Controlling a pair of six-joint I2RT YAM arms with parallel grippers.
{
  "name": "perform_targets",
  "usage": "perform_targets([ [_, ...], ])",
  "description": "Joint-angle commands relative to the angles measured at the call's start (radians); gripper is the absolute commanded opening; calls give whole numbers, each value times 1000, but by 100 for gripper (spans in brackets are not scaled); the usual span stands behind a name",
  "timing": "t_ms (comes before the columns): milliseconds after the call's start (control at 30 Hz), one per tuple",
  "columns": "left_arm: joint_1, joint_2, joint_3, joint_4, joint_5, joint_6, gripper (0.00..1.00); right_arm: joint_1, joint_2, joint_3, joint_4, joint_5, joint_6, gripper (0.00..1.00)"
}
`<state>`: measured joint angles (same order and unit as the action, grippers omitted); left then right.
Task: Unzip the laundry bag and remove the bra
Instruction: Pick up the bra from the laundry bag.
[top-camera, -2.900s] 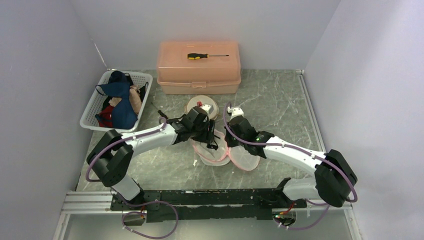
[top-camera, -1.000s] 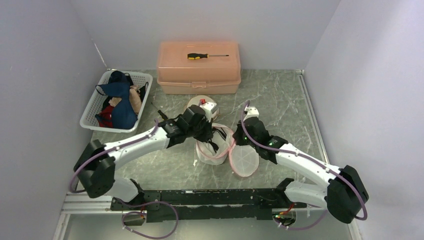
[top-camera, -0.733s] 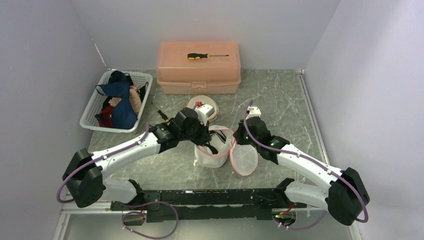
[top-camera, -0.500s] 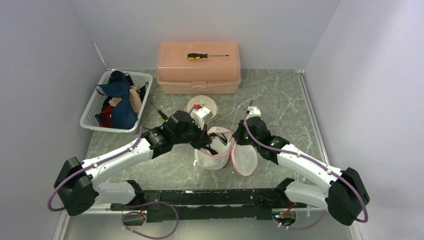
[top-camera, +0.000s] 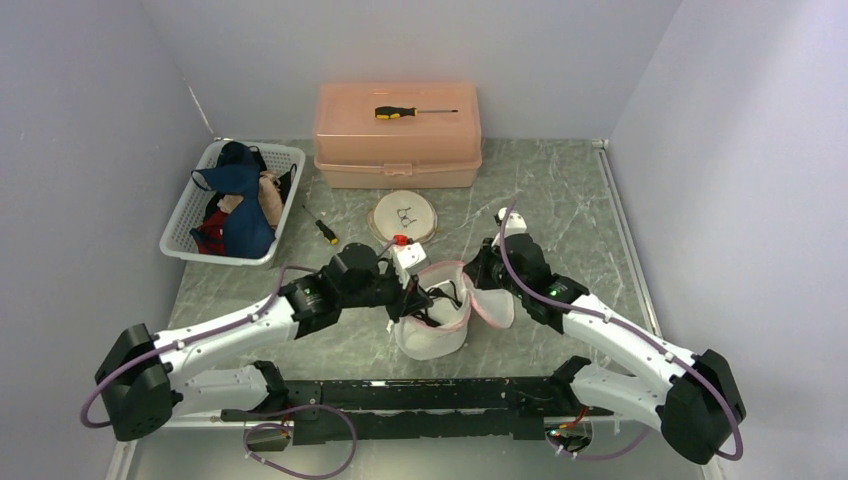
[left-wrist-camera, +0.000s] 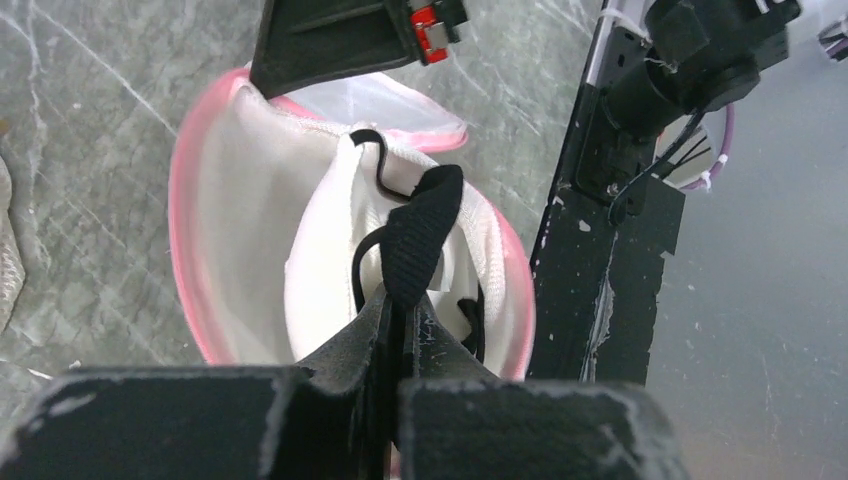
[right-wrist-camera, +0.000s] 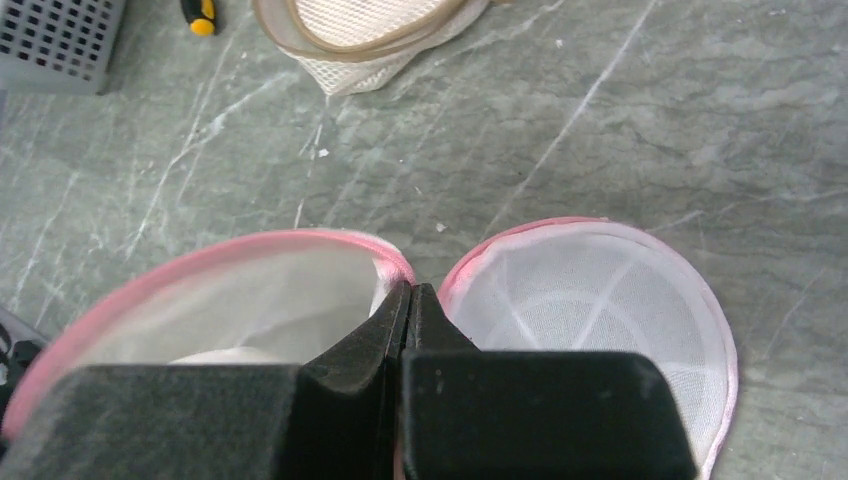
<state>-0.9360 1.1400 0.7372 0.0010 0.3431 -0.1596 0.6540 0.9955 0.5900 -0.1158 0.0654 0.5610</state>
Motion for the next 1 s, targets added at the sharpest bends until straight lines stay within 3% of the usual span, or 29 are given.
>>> perform_targets([
  [0, -15, -98, -31, 178, 12, 60, 3, -22, 9, 1, 19, -10, 16, 0],
  [433, -18, -161, -39, 295, -258, 62, 3, -24, -54, -70, 45, -61, -11, 0],
  [800, -17, -162, -43, 355, -341, 24, 3, -24, -158, -155, 38, -77, -10, 0],
  [833, -17, -166, -38, 344, -341, 14, 3, -25, -169, -156, 31, -69, -7, 3],
  [967, -16, -183, 18, 248, -448, -24, 3, -24, -216, -142, -5, -32, -3, 39],
])
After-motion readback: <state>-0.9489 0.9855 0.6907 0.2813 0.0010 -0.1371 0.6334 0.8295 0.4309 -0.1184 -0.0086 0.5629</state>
